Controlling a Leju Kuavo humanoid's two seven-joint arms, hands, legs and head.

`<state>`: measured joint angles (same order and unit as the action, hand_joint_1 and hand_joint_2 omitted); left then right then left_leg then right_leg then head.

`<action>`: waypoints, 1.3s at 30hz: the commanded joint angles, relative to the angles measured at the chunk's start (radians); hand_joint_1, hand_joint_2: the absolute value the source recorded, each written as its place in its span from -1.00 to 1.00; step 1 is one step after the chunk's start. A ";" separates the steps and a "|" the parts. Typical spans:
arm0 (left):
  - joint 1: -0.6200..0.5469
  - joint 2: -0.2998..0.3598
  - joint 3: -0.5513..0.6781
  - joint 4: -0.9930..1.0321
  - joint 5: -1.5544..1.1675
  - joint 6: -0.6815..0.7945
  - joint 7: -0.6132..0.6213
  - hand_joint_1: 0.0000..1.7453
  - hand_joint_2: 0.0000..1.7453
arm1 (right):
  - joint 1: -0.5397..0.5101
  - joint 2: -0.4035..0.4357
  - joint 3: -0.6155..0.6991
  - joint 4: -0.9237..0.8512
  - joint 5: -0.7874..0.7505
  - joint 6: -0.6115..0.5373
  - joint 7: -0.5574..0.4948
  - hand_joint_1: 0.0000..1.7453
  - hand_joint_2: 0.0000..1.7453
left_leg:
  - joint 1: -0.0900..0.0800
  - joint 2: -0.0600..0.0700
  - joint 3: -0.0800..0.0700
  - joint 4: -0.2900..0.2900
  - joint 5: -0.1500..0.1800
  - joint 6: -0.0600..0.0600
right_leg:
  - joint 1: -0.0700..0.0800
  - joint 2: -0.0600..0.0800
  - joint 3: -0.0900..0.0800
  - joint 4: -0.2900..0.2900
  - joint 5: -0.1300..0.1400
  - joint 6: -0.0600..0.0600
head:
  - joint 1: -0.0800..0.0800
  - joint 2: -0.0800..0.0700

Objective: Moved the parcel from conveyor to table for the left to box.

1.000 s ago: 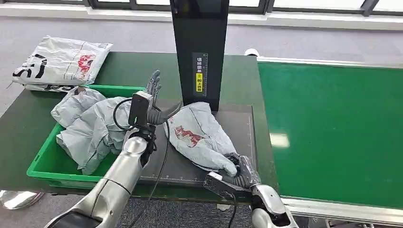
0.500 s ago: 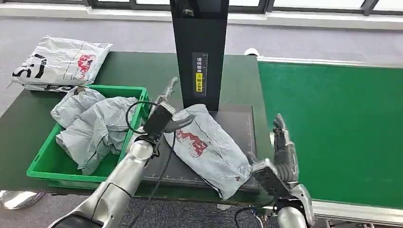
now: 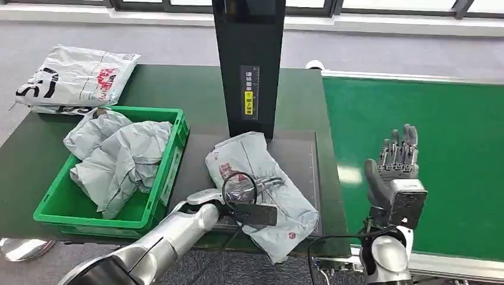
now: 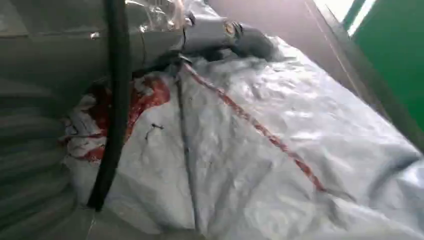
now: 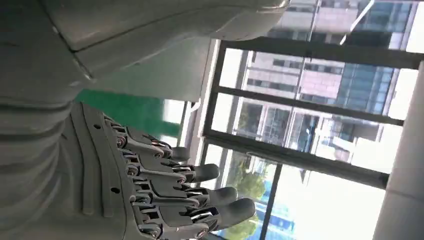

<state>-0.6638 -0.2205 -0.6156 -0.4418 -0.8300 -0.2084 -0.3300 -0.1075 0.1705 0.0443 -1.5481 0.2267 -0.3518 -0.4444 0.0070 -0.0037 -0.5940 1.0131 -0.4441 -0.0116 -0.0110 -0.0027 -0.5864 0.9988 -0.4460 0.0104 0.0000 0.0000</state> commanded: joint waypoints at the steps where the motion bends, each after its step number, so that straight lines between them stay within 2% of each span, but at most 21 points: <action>1: -0.021 0.042 -0.180 0.168 -0.026 -0.113 0.018 1.00 1.00 | -0.048 0.021 -0.064 0.124 -0.017 0.005 -0.023 -1.00 1.00 | -0.001 0.002 0.005 -0.002 0.000 0.000 | -0.001 0.002 0.005 -0.002 -0.001 0.000 | 0.000 0.000; 2: -0.024 0.042 -0.180 0.167 -0.025 -0.117 0.017 1.00 1.00 | -0.044 0.019 -0.064 0.120 -0.017 0.005 -0.023 -1.00 1.00 | 0.000 0.004 0.007 -0.004 0.000 0.000 | 0.000 0.004 0.007 -0.004 0.000 0.000 | 0.000 0.000; 4: -0.033 0.039 -0.118 0.140 0.014 0.008 0.003 1.00 1.00 | -0.015 0.004 -0.057 0.082 -0.023 -0.001 -0.024 -1.00 1.00 | -0.001 0.003 0.009 -0.006 0.001 0.000 | -0.001 0.003 0.009 -0.005 0.001 0.000 | 0.000 0.000; 10: -0.088 0.023 0.050 0.040 0.135 0.160 -0.028 1.00 1.00 | 0.018 0.005 -0.054 0.035 -0.026 -0.008 -0.022 -1.00 1.00 | 0.000 0.000 0.006 -0.001 -0.001 0.000 | 0.000 0.000 0.006 -0.001 -0.001 0.000 | 0.000 0.000; 12: -0.102 0.013 0.146 -0.029 0.214 0.227 -0.058 1.00 1.00 | 0.036 0.007 -0.053 0.018 -0.023 -0.014 -0.022 -1.00 1.00 | 0.000 -0.001 0.005 0.000 0.000 0.000 | 0.000 -0.001 0.005 0.000 -0.001 0.000 | 0.000 0.000; 14: -0.102 0.002 0.279 -0.191 0.338 0.322 -0.122 1.00 1.00 | 0.052 0.011 -0.048 0.010 -0.022 -0.019 -0.023 -1.00 1.00 | 0.000 -0.001 0.003 0.000 0.001 0.000 | 0.000 -0.001 0.002 0.000 0.000 -0.001 | 0.000 0.000; 16: -0.098 0.014 0.325 -0.371 0.417 0.299 -0.057 1.00 1.00 | 0.054 0.014 -0.039 0.019 -0.027 -0.023 -0.025 -1.00 1.00 | 0.000 -0.002 0.000 0.002 0.002 -0.001 | 0.001 -0.002 -0.001 0.002 0.000 -0.002 | 0.000 0.000; 17: -0.100 0.006 0.381 -0.461 0.472 0.375 -0.099 1.00 1.00 | 0.041 0.015 -0.040 0.036 -0.032 -0.026 -0.027 -1.00 1.00 | 0.001 -0.002 -0.001 0.002 0.002 -0.001 | 0.001 -0.002 -0.002 0.002 0.001 -0.001 | 0.000 0.000; 19: -0.107 0.024 0.383 -0.554 0.485 0.378 -0.042 1.00 1.00 | 0.025 0.013 -0.038 0.056 -0.036 -0.032 -0.033 -1.00 1.00 | 0.001 -0.001 -0.003 0.002 0.002 -0.001 | 0.001 -0.001 -0.004 0.003 0.001 -0.001 | 0.000 0.000; 20: -0.119 0.047 0.393 -0.627 0.426 0.499 -0.016 1.00 1.00 | 0.009 0.012 -0.040 0.073 -0.043 -0.037 -0.037 -1.00 1.00 | 0.001 0.001 -0.003 0.002 0.002 -0.001 | 0.001 0.001 -0.005 0.003 0.001 -0.001 | 0.000 0.000; 22: -0.126 0.088 0.400 -0.668 0.389 0.531 0.043 1.00 1.00 | 0.002 0.006 -0.040 0.082 -0.054 -0.044 -0.044 -1.00 1.00 | 0.001 0.004 -0.003 0.002 0.001 -0.002 | 0.001 0.004 -0.006 0.003 0.002 -0.002 | 0.000 0.000; 27: -0.113 0.097 0.414 -0.647 0.401 0.529 0.015 1.00 1.00 | 0.005 0.000 -0.040 0.081 -0.060 -0.047 -0.048 -1.00 1.00 | 0.000 0.003 -0.001 -0.001 0.002 -0.002 | 0.000 0.004 -0.004 0.002 0.001 -0.002 | 0.000 0.000; 28: -0.122 0.112 0.399 -0.613 0.301 0.634 0.031 1.00 1.00 | 0.010 -0.005 -0.035 0.079 -0.064 -0.050 -0.047 -1.00 1.00 | 0.000 0.004 0.000 -0.002 0.002 -0.002 | 0.000 0.005 -0.003 0.001 0.002 -0.002 | 0.000 0.000; 30: -0.113 0.134 0.426 -0.598 0.263 0.714 0.042 1.00 1.00 | 0.016 -0.005 -0.036 0.084 -0.071 -0.050 -0.050 -1.00 1.00 | 0.000 0.003 0.000 -0.001 0.002 -0.002 | 0.000 0.003 -0.003 0.001 0.001 -0.002 | 0.000 0.000; 32: -0.099 0.170 0.454 -0.550 0.117 0.891 0.090 1.00 1.00 | 0.022 0.005 -0.039 0.094 -0.073 -0.063 -0.054 -1.00 1.00 | 0.000 0.003 0.000 -0.002 0.002 -0.002 | 0.000 0.003 -0.003 0.001 0.002 -0.002 | 0.000 0.000; 34: -0.034 0.137 0.660 -0.583 -0.214 0.907 0.120 1.00 1.00 | 0.025 0.013 -0.036 0.109 -0.071 -0.075 -0.061 -1.00 1.00 | 0.000 0.005 0.002 -0.002 0.002 -0.003 | 0.000 0.005 -0.002 0.001 0.002 -0.002 | 0.000 0.000; 35: -0.010 0.124 0.737 -0.580 -0.292 0.907 0.126 1.00 1.00 | 0.027 0.014 -0.035 0.113 -0.072 -0.079 -0.062 -1.00 1.00 | 0.000 0.008 0.003 -0.005 0.002 -0.003 | 0.000 0.008 -0.001 -0.001 0.003 -0.002 | 0.000 0.000; 36: 0.033 0.125 0.783 -0.619 -0.454 0.907 0.177 1.00 1.00 | 0.029 0.017 -0.037 0.115 -0.072 -0.086 -0.063 -1.00 1.00 | -0.001 0.008 0.003 -0.004 0.002 -0.003 | -0.001 0.008 -0.002 0.001 0.002 -0.002 | 0.000 0.000; 39: 0.054 0.117 0.812 -0.633 -0.471 0.907 0.154 1.00 1.00 | 0.027 0.017 -0.037 0.117 -0.072 -0.086 -0.063 -1.00 1.00 | 0.000 0.007 0.004 -0.005 0.002 -0.003 | 0.000 0.008 -0.001 -0.001 0.002 -0.002 | 0.000 0.000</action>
<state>-0.7091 -0.0973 -0.1222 -1.0582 -1.0662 0.6927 -0.2038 -0.0547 0.1804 0.0282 -1.5206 0.1572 -0.4268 -0.5047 0.0071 -0.0024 -0.5956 1.0123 -0.4416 -0.0146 -0.0111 -0.0009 -0.5907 1.0016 -0.4455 0.0085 0.0000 0.0000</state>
